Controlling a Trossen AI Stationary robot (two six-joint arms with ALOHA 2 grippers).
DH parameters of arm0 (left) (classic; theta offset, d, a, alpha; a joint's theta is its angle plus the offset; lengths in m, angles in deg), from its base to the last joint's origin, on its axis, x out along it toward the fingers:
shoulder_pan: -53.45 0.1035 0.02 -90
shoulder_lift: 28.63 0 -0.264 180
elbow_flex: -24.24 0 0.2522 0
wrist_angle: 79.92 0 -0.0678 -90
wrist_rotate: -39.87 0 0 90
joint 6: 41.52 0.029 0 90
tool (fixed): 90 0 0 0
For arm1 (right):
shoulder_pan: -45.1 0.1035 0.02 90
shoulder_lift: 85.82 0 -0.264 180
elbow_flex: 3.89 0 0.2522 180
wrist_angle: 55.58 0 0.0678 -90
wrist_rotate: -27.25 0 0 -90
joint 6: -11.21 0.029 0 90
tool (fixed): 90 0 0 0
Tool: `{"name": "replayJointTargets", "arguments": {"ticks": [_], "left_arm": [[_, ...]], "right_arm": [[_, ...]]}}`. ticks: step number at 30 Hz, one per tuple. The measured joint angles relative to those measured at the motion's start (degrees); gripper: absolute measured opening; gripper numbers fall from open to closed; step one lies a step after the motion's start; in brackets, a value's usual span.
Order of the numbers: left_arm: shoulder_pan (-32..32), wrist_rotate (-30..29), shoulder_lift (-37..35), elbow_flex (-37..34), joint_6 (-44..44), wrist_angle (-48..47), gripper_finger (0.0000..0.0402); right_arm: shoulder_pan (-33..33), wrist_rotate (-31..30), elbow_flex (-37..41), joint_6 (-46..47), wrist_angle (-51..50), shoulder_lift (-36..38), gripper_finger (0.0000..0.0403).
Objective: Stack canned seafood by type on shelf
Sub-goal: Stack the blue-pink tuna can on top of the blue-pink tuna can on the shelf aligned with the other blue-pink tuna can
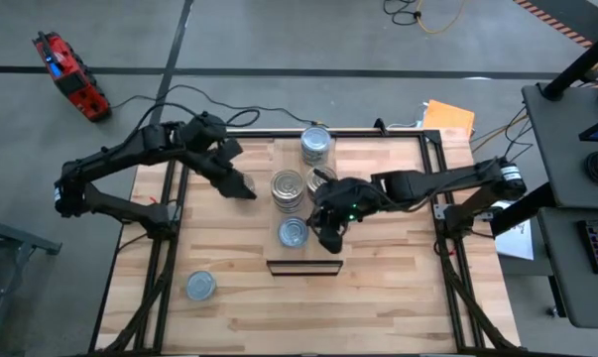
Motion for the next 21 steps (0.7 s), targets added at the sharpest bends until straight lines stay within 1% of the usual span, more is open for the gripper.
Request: {"name": "replayJointTargets", "arguments": {"ticks": [2,4,5,7,9,11,12,14,15,16,18,21], "left_arm": [[-1.2,-0.6,-0.2,-0.1,3.9,-1.6,0.0374],[-4.0,-1.3,-0.8,-0.1,10.2,-0.5,0.0353],[-6.1,-2.8,-1.3,-0.1,12.9,0.6,0.0338],[-10.6,-8.5,-1.8,-0.1,17.3,2.8,0.0298],[-15.6,-15.8,-2.0,0.0,20.8,4.3,0.0246],[-20.5,-24.1,-1.6,-0.1,21.7,4.0,0.0177],[-22.4,-27.1,-1.3,-0.1,21.8,4.1,0.0139],[-25.8,-30.5,-0.3,-0.5,21.7,4.9,0.0057],[-27.0,-32.2,0.2,-0.9,21.7,6.1,0.0029],[-27.7,-33.6,0.6,-1.5,21.6,7.9,0.0017],[-28.1,-35.2,1.4,-3.2,21.7,12.2,0.0017],[-28.0,-35.6,2.5,-6.0,22.0,17.6,0.0005]], "right_arm": [[0.4,-3.5,0.2,-1.2,0.5,-0.5,0.0009],[0.3,-6.6,0.2,-2.6,1.2,-1.1,0.0009],[0.3,-7.7,0.2,-3.3,1.4,-1.7,0.0009],[0.0,-8.4,0.3,-4.8,1.5,-2.8,0.0009],[0.0,-8.5,0.3,-5.3,2.0,-3.6,0.0009],[0.0,-8.5,0.3,-5.1,1.8,-3.7,0.0009],[0.0,-8.5,0.3,-4.7,1.8,-3.5,0.0009],[0.0,-8.4,0.3,-4.1,1.4,-2.7,0.0009],[0.0,-8.4,0.3,-3.9,1.2,-2.4,0.0009],[0.0,-8.4,0.3,-3.8,1.2,-1.8,0.0009],[0.0,-8.4,0.3,-3.9,0.7,-0.4,0.0009],[0.0,-8.5,0.3,-4.1,-1.1,1.8,0.0009]]}}
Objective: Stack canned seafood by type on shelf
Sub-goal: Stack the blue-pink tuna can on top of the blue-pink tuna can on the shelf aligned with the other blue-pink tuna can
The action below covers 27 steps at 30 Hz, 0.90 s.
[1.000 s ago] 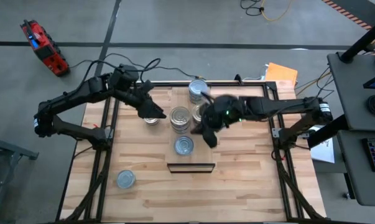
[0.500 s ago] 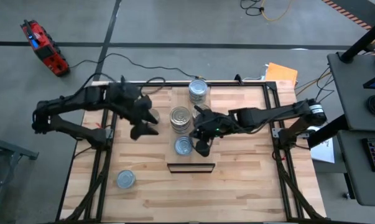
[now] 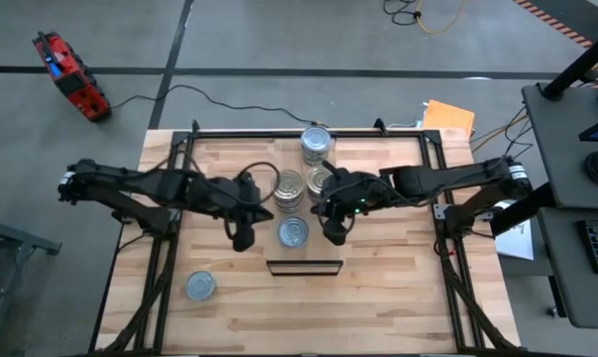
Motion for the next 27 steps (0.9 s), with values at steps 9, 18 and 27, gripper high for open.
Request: {"name": "replayJointTargets", "arguments": {"ticks": [9,18,27], "left_arm": [[0.3,-2.7,3.4,-7.9,-0.4,10.2,0.0000],[1.2,-8.4,7.3,-8.6,0.0,11.4,0.0000],[4.3,-10.4,8.5,-8.6,1.7,12.5,0.0000]], "right_arm": [[0.0,-1.5,0.0,0.5,-3.4,2.9,0.0009],[0.0,-2.6,0.0,0.5,-3.5,2.9,0.0009],[0.0,-2.6,0.0,0.4,-3.6,3.0,0.0009]]}}
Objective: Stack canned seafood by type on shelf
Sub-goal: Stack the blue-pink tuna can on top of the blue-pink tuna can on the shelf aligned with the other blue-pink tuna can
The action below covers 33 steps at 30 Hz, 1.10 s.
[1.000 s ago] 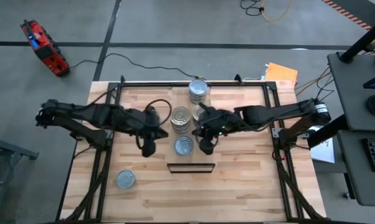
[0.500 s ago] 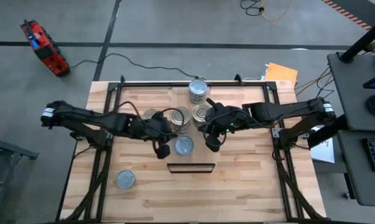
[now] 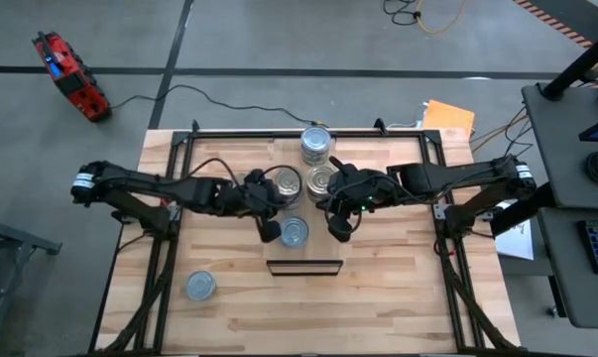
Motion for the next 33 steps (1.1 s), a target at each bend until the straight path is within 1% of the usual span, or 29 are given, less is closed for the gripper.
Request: {"name": "replayJointTargets", "arguments": {"ticks": [7,11,13,16,21,24,26,28,30,33], "left_arm": [[2.8,-0.1,0.0,0.0,2.2,0.0,0.0000],[3.2,-0.1,0.0,0.0,2.4,0.1,0.0000],[3.0,0.0,-0.3,0.4,2.1,-1.4,0.0000],[2.2,1.3,-1.9,3.2,1.1,-7.7,0.0000],[0.5,2.5,-6.4,10.0,-1.0,-22.5,0.0000],[1.2,3.1,-9.9,11.2,-4.5,-28.5,0.0000],[2.4,3.0,-12.4,9.8,-6.6,-29.8,0.0000],[3.8,3.0,-14.8,6.8,-9.0,-29.8,0.0000],[5.4,2.8,-17.0,2.9,-11.5,-28.1,0.0000],[7.2,2.5,-18.6,-4.0,-15.6,-23.1,0.0000]], "right_arm": [[-0.2,-0.1,0.0,-0.1,0.0,0.1,0.0009],[-0.2,-0.3,0.0,-0.2,-0.1,0.1,0.0009],[-0.2,-0.2,0.0,-0.2,-0.5,0.1,0.0009],[-0.2,-0.2,0.0,-0.1,-1.7,0.1,0.0009],[-0.2,0.0,0.1,0.0,-3.5,1.7,0.0009],[-0.2,-0.1,0.1,0.0,-4.2,3.0,0.0009],[-0.2,-0.9,0.1,0.0,-4.2,3.8,0.0009],[-0.2,-1.6,0.1,0.0,-4.2,4.6,0.0009],[-0.3,-2.5,0.1,-0.1,-4.2,5.1,0.0009],[-0.5,-2.9,0.1,-0.1,-4.2,5.4,0.0009]]}}
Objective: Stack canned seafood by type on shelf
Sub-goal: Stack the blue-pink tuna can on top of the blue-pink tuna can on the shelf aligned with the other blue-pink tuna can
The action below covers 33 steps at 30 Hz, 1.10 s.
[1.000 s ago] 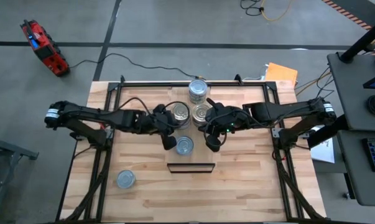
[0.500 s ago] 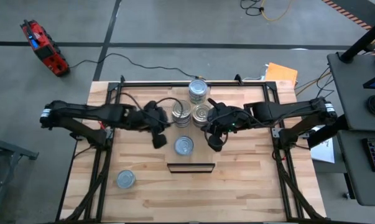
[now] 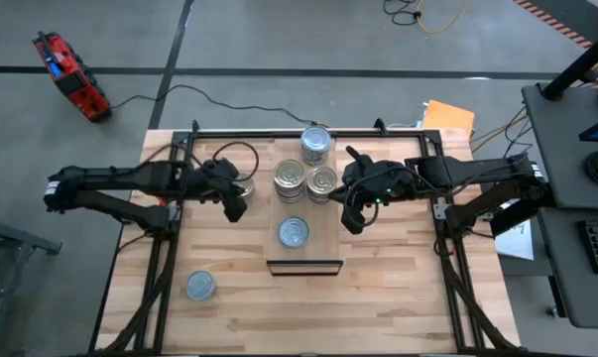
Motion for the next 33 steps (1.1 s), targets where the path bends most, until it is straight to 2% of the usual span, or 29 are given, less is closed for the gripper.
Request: {"name": "replayJointTargets", "arguments": {"ticks": [5,8,12,20,26,33], "left_arm": [[4.6,0.4,1.0,-9.8,-10.5,4.0,0.0000],[7.8,3.2,3.1,-13.6,-13.6,3.8,0.0000],[10.5,4.4,5.2,-15.9,-9.6,5.4,0.0000],[14.3,4.4,11.7,-15.9,0.9,8.5,0.0000],[14.4,4.7,16.2,-16.0,3.6,8.5,0.0000],[14.4,9.0,18.0,-16.0,4.7,8.3,0.0000]], "right_arm": [[0.0,0.0,0.0,0.0,0.0,-0.1,0.0009],[0.0,0.0,0.0,0.1,0.0,-0.1,0.0009],[0.0,-0.1,0.0,0.5,0.0,-0.1,0.0009],[0.0,-1.2,0.1,0.8,0.0,-0.1,0.0009],[0.0,-1.5,0.3,1.1,-0.1,-0.1,0.0009],[0.0,-1.5,0.5,1.6,-0.1,-0.1,0.0009]]}}
